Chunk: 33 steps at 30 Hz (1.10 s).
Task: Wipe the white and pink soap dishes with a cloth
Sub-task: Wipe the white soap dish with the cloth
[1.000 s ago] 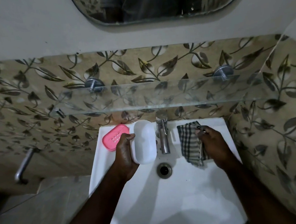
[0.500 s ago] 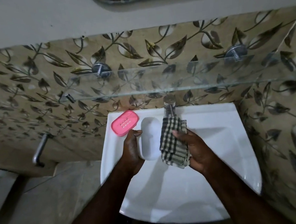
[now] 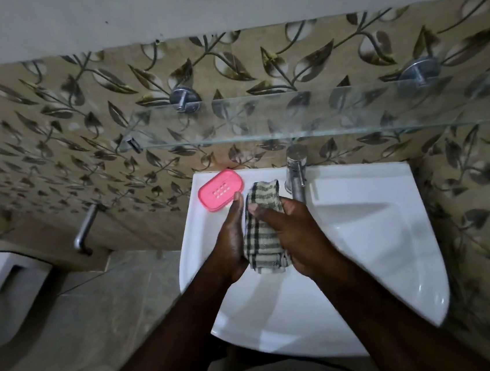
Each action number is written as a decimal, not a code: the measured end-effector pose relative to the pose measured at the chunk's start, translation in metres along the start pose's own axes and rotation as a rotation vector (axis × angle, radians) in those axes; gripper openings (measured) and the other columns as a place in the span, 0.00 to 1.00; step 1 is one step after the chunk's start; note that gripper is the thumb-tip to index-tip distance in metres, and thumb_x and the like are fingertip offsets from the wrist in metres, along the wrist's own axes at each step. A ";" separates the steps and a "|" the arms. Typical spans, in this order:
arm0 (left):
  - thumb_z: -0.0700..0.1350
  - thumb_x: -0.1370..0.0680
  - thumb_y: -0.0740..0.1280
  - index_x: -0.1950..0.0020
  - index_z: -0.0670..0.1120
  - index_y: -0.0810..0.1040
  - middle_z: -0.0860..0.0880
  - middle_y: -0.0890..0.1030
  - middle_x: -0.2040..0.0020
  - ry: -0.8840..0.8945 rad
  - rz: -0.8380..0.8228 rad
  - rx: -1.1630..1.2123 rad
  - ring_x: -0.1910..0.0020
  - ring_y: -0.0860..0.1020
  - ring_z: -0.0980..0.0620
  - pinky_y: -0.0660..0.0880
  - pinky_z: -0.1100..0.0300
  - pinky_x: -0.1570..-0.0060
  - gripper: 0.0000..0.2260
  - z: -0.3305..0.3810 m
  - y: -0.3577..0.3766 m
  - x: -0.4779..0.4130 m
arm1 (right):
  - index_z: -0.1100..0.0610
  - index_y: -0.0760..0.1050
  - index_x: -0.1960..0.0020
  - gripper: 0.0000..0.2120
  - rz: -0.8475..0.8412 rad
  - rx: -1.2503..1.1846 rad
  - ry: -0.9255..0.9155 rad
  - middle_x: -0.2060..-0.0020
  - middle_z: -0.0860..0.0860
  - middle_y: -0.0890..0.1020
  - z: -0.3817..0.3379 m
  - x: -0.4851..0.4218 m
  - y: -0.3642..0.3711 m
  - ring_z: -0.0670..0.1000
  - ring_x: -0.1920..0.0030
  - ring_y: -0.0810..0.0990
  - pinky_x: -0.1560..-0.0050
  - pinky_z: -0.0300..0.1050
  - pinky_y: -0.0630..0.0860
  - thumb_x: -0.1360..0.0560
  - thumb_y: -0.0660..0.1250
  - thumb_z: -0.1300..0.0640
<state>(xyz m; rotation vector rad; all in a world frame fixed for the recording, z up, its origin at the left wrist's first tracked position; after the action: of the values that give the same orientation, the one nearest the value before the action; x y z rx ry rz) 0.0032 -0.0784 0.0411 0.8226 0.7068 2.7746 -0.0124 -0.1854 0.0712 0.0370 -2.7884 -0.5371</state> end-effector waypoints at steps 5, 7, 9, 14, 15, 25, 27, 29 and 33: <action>0.63 0.22 0.57 0.41 0.40 0.81 0.40 0.83 0.53 0.096 0.007 -0.060 0.57 0.83 0.45 0.80 0.54 0.56 0.29 0.013 -0.005 0.005 | 0.55 0.82 0.55 0.03 -0.255 0.197 0.122 0.62 0.55 0.85 0.006 0.019 0.006 0.52 0.65 0.83 0.62 0.46 0.80 0.25 0.69 0.60; 0.63 0.22 0.57 0.34 0.37 0.76 0.37 0.81 0.47 0.096 0.040 -0.102 0.52 0.81 0.42 0.78 0.51 0.49 0.32 0.012 -0.001 0.009 | 0.56 0.82 0.57 0.05 -0.266 0.183 0.175 0.63 0.58 0.85 -0.004 0.016 0.005 0.52 0.68 0.82 0.66 0.43 0.79 0.24 0.69 0.61; 0.64 0.22 0.56 0.33 0.40 0.75 0.38 0.81 0.42 0.106 0.058 -0.117 0.46 0.81 0.41 0.77 0.49 0.44 0.31 0.010 0.005 0.012 | 0.57 0.82 0.60 0.07 -0.188 0.054 0.150 0.65 0.59 0.84 -0.021 0.005 0.005 0.55 0.68 0.83 0.64 0.46 0.80 0.25 0.68 0.59; 0.67 0.29 0.61 0.41 0.44 0.80 0.41 0.84 0.51 0.153 0.059 -0.171 0.54 0.83 0.45 0.79 0.55 0.56 0.31 0.024 0.003 0.014 | 0.54 0.79 0.62 0.09 -0.056 -0.050 0.020 0.67 0.57 0.83 -0.016 0.007 0.021 0.56 0.67 0.82 0.60 0.54 0.80 0.25 0.64 0.57; 0.68 0.30 0.62 0.42 0.42 0.80 0.40 0.83 0.52 0.155 0.086 -0.167 0.55 0.82 0.43 0.78 0.54 0.55 0.32 0.026 0.000 0.016 | 0.54 0.79 0.61 0.08 -0.084 0.031 0.035 0.67 0.57 0.83 -0.007 0.016 0.023 0.56 0.67 0.82 0.60 0.55 0.80 0.26 0.63 0.55; 0.64 0.25 0.59 0.47 0.50 0.84 0.45 0.86 0.54 0.241 0.016 -0.178 0.55 0.84 0.48 0.80 0.57 0.58 0.22 0.041 0.002 0.019 | 0.57 0.81 0.54 0.09 -0.048 -0.005 -0.089 0.61 0.57 0.86 -0.033 0.010 0.041 0.56 0.62 0.86 0.59 0.52 0.83 0.21 0.65 0.55; 0.64 0.25 0.60 0.49 0.47 0.84 0.46 0.84 0.59 0.234 0.029 -0.169 0.61 0.83 0.49 0.79 0.57 0.60 0.24 0.050 -0.001 0.019 | 0.55 0.81 0.52 0.07 -0.077 0.129 -0.077 0.58 0.57 0.86 -0.025 0.020 0.045 0.56 0.59 0.86 0.58 0.54 0.83 0.21 0.65 0.54; 0.64 0.24 0.59 0.46 0.42 0.81 0.44 0.83 0.60 0.252 0.022 -0.184 0.61 0.82 0.48 0.79 0.56 0.60 0.26 0.056 -0.002 0.019 | 0.53 0.81 0.55 0.08 -0.137 0.212 -0.006 0.62 0.57 0.85 -0.026 0.025 0.047 0.53 0.63 0.84 0.64 0.48 0.81 0.20 0.65 0.56; 0.64 0.24 0.58 0.46 0.48 0.84 0.43 0.85 0.51 0.237 -0.066 -0.169 0.54 0.84 0.46 0.80 0.57 0.58 0.24 0.063 0.006 0.020 | 0.57 0.81 0.55 0.09 0.002 0.105 -0.097 0.66 0.56 0.85 -0.060 0.015 0.057 0.53 0.68 0.84 0.68 0.45 0.79 0.20 0.64 0.57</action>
<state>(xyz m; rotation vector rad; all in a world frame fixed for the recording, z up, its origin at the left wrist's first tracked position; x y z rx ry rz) 0.0209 -0.0531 0.1005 0.4353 0.5129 2.8512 -0.0070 -0.1546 0.1492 0.0323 -2.9089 -0.4013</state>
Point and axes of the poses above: each hand's wrist, its own x-axis away from the middle knuckle, its own y-axis out of the palm, z = x × y, the point moved 3 cm from there along -x, towards the middle knuckle
